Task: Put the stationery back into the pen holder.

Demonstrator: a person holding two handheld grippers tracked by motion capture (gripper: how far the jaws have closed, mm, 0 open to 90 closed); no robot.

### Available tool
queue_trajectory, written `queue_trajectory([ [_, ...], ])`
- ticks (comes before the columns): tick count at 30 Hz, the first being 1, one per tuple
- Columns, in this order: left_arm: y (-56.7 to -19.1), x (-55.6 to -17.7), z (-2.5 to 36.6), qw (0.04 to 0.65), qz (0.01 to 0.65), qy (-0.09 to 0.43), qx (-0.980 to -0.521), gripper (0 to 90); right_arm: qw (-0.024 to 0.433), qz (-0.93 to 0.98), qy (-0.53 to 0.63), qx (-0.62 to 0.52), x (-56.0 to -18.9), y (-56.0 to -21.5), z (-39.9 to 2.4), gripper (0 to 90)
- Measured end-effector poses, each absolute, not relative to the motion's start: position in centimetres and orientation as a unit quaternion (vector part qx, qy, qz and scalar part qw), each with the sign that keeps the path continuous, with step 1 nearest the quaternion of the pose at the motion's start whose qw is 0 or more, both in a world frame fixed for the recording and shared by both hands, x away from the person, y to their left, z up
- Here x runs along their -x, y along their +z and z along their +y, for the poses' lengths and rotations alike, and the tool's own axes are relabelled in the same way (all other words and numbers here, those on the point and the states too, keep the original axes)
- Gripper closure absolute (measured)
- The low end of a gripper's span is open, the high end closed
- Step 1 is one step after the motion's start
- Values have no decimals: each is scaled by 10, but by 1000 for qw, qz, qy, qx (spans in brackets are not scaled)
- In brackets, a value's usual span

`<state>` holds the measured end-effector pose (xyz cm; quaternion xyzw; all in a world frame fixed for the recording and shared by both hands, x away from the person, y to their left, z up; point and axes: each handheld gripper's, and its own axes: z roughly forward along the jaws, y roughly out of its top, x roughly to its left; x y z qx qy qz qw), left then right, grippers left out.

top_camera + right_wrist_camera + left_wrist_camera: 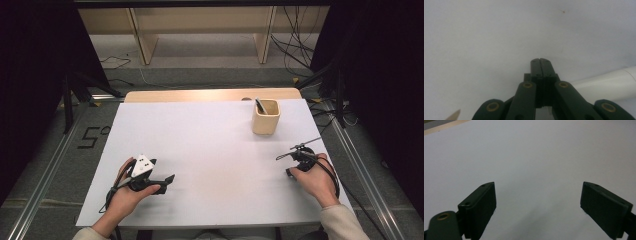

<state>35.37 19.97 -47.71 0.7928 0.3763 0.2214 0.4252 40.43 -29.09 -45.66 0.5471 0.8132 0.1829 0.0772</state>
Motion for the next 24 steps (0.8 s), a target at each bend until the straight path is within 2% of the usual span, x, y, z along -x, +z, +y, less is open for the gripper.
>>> queue_trajectory([
  [24,-477,-354,200,425,377,221,-793,131,69,810,178,-555,-394,-457,-298,900],
])
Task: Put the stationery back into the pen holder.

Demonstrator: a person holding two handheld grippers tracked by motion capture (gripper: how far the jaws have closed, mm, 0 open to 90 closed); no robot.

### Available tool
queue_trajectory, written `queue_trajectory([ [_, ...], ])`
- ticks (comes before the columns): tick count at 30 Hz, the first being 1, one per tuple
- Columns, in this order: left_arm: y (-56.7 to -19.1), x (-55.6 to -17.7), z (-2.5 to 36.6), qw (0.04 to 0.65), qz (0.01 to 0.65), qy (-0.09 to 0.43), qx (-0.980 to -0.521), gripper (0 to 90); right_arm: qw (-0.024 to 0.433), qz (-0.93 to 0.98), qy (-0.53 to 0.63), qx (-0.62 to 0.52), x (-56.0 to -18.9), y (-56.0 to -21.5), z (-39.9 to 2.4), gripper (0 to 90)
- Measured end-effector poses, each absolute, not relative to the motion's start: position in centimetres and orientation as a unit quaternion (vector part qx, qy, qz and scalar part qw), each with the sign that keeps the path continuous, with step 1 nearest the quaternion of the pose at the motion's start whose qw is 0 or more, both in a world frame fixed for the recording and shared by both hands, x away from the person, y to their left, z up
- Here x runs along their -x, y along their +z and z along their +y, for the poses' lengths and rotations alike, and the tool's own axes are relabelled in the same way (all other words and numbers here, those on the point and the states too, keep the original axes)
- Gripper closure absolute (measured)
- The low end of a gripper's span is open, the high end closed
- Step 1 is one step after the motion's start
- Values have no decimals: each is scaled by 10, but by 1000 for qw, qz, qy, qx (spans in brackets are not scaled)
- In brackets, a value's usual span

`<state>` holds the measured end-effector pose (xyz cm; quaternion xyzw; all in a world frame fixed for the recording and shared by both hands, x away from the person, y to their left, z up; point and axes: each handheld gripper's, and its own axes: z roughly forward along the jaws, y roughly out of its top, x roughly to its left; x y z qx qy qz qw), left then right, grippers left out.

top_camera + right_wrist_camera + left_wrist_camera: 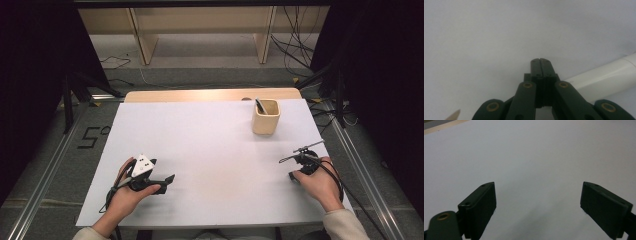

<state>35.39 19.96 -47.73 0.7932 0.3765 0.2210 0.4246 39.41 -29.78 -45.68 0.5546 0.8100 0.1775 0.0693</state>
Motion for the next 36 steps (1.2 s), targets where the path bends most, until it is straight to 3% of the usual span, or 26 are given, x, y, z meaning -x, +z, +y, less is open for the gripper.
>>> queue_trajectory([
  [36,-477,-354,200,424,376,221,-793,132,76,807,185,-556,-390,-456,-299,900],
])
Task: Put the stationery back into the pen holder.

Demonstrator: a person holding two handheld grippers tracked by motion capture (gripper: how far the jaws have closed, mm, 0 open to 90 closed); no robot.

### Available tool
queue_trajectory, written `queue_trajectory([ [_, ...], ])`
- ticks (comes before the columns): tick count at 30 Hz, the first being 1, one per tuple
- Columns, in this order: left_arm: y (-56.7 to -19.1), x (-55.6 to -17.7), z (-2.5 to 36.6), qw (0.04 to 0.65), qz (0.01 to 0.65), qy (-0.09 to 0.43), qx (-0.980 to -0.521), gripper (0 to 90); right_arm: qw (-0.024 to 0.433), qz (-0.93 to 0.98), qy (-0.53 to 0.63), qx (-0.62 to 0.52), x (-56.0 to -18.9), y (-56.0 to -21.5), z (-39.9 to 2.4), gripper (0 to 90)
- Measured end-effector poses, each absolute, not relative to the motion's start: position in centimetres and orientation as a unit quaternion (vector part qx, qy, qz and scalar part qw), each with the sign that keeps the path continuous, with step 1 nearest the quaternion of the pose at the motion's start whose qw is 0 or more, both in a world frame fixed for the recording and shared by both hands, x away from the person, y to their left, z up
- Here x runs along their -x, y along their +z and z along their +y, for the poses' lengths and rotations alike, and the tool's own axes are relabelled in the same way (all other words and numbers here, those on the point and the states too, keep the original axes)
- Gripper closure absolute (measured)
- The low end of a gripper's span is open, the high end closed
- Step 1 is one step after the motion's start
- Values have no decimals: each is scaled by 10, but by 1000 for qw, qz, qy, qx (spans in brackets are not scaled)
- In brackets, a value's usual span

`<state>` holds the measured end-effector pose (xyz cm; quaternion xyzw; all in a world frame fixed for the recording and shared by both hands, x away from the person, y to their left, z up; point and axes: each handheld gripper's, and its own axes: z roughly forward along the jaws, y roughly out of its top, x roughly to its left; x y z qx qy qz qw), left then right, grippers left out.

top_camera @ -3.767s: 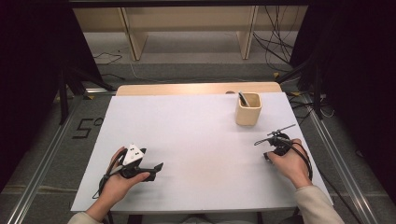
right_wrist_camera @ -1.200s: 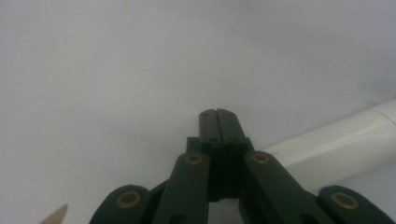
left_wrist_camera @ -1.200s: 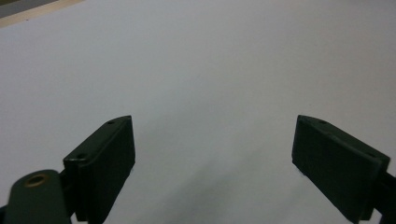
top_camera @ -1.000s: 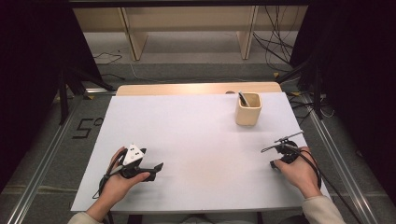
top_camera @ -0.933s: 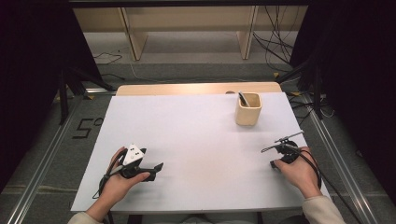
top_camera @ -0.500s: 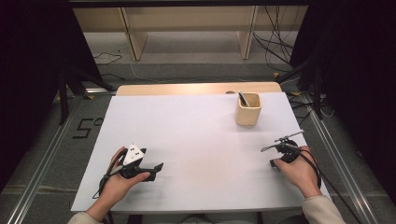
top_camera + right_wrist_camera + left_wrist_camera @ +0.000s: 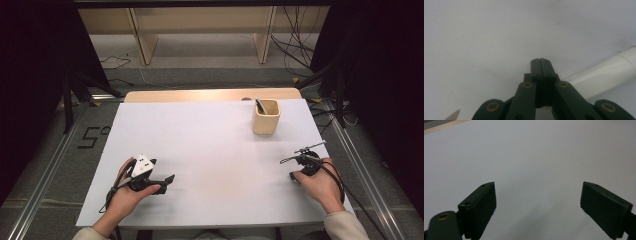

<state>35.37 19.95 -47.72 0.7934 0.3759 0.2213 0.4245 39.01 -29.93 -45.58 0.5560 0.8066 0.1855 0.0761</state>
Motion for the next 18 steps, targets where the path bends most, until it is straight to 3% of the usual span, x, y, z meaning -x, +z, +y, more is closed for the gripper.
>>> queue_trajectory([
  [18,-477,-354,199,425,376,221,-793,132,92,802,201,-555,-380,-448,-303,900],
])
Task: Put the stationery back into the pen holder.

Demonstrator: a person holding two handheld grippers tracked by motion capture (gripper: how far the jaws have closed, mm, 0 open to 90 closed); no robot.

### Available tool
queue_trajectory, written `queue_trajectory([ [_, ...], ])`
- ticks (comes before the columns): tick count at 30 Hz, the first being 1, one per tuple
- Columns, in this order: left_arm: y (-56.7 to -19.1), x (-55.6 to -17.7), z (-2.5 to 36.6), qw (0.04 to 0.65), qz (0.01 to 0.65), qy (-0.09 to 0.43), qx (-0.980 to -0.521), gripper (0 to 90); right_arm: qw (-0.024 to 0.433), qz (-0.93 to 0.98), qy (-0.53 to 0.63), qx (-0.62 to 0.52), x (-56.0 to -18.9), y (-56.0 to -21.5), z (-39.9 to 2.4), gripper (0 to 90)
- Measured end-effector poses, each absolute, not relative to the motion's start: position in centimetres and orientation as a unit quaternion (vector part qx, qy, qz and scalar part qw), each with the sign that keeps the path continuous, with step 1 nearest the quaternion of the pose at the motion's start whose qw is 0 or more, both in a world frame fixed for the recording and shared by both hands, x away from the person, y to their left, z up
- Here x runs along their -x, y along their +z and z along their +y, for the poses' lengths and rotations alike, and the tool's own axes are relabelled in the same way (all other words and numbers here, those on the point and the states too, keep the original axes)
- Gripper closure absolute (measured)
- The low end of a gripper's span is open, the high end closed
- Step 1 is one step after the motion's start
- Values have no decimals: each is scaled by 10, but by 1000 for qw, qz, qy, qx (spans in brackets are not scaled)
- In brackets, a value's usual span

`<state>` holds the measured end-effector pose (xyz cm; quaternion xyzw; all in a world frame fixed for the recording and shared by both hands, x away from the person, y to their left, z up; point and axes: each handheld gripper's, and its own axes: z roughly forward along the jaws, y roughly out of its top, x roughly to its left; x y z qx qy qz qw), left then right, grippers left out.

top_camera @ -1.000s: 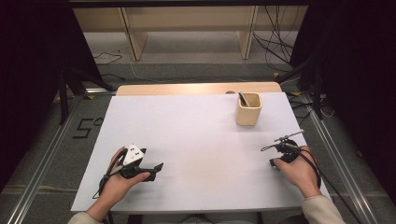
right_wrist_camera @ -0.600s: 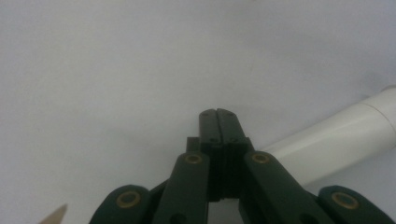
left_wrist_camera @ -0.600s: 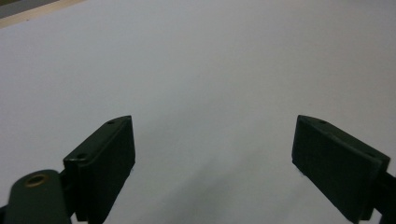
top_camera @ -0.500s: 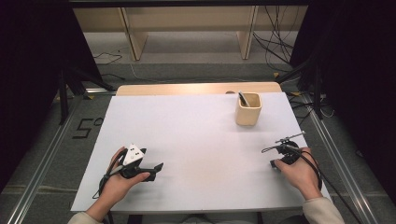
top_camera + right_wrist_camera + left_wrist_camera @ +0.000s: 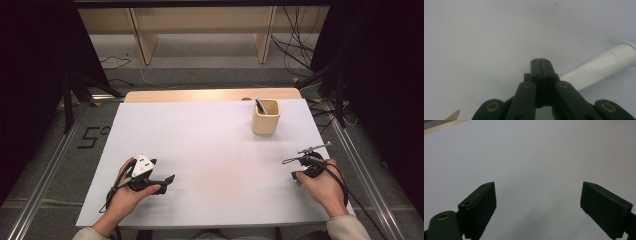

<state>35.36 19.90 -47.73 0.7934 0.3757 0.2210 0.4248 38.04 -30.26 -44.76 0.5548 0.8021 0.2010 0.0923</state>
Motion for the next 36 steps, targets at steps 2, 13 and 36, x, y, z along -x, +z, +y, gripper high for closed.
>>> queue_trajectory([
  [2,-477,-354,199,425,376,221,-793,132,93,801,201,-556,-380,-448,-304,900],
  [13,-477,-354,200,424,376,222,-793,132,87,798,197,-562,-378,-452,-308,900],
  [36,-477,-354,199,424,376,222,-793,133,83,797,195,-566,-373,-453,-315,900],
])
